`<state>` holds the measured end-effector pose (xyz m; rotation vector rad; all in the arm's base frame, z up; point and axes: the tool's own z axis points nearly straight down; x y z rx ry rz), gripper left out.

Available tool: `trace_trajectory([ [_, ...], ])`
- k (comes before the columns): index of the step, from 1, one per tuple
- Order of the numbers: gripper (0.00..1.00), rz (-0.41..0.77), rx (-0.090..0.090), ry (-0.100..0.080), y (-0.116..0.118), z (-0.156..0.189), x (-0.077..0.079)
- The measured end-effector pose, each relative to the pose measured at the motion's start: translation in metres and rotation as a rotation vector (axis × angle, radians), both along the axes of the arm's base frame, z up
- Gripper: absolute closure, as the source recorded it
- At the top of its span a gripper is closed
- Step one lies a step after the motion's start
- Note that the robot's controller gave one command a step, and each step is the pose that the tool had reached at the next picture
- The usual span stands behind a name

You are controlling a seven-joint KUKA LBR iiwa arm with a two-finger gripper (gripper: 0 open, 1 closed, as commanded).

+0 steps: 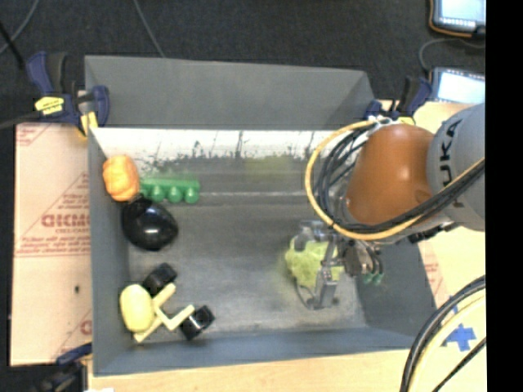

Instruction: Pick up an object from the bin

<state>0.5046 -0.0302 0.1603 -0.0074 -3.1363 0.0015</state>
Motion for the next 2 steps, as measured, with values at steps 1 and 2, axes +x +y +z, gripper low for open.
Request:
trace_trajectory([
  [1, 0.00, 0.001, -0.001, -0.008, 0.000, 0.004, 0.002],
  [2, 0.00, 0.016, -0.001, -0.015, -0.014, -0.037, 0.006],
])
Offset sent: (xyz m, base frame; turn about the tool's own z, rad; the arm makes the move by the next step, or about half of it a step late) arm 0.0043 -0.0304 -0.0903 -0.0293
